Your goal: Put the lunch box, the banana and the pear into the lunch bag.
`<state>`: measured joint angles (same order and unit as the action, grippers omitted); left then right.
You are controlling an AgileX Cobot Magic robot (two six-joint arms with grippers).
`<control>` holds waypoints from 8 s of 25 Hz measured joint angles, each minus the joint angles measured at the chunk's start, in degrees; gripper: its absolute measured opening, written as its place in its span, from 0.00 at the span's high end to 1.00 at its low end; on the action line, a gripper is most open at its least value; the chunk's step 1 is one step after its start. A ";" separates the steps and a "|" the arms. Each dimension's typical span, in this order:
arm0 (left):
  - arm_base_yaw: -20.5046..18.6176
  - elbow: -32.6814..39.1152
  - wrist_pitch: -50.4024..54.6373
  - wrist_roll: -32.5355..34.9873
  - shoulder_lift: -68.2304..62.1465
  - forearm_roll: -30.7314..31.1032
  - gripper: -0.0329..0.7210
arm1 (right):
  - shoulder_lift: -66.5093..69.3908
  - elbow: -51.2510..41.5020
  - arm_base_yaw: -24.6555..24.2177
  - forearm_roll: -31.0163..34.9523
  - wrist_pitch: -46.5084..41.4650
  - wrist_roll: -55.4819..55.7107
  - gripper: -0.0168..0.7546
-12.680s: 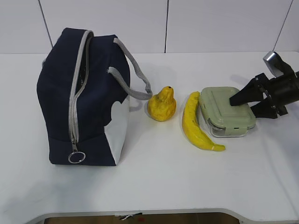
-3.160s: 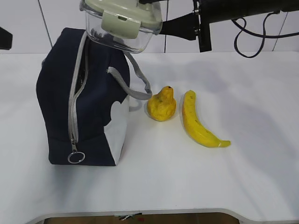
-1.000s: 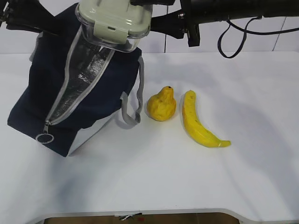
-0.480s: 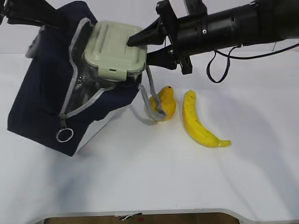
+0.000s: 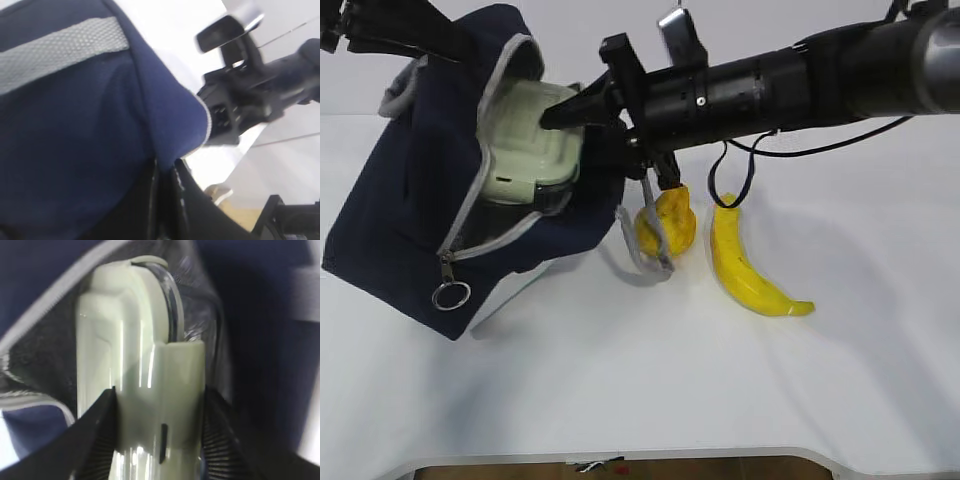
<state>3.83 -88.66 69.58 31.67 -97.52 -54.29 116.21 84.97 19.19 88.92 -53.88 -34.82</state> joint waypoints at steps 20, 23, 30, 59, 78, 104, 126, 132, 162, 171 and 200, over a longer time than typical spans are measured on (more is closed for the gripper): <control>2.29 0.00 -0.31 0.00 -2.24 0.36 0.94 | 10.47 8.56 3.17 5.24 7.63 -2.91 0.48; 2.40 0.00 -0.77 0.00 -2.78 0.83 0.94 | 12.39 8.69 3.17 5.24 7.63 -2.94 0.48; 2.40 0.00 -1.75 0.00 -3.18 1.07 0.94 | 15.64 9.03 3.17 5.00 6.58 -3.04 0.48; 2.52 -0.15 -1.58 0.00 -6.14 1.10 0.94 | 16.09 9.50 2.68 -3.98 3.42 0.18 0.39; 2.52 -0.15 -0.27 -0.10 -6.14 1.10 0.94 | 16.09 21.00 -2.10 -16.74 -13.94 4.74 0.39; 2.31 -0.15 -0.18 -0.17 -6.14 1.21 0.95 | -3.41 21.58 0.65 -84.87 -16.71 38.21 0.40; 2.31 -0.15 -0.18 -0.22 -6.14 1.21 0.95 | 5.72 21.58 1.72 -88.30 -16.98 41.28 0.40; 2.31 -0.15 -0.18 -0.22 -6.14 1.21 0.95 | 7.46 21.58 1.72 -88.35 -16.88 41.28 0.40; 2.31 -0.15 -0.18 -0.48 -6.14 1.21 0.95 | 14.58 21.58 1.72 -87.37 -16.15 42.74 0.45; 2.31 -0.15 -0.18 -0.62 -6.14 1.21 0.95 | 14.72 22.92 1.72 -87.29 -16.06 42.74 0.61; 2.22 -0.15 -3.84 -0.84 -6.14 -4.65 0.95 | 0.56 27.35 4.95 -50.20 -17.38 24.79 0.61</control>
<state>6.06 -88.81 65.74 30.83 -103.66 -58.94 116.77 112.33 24.13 38.72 -71.26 -10.03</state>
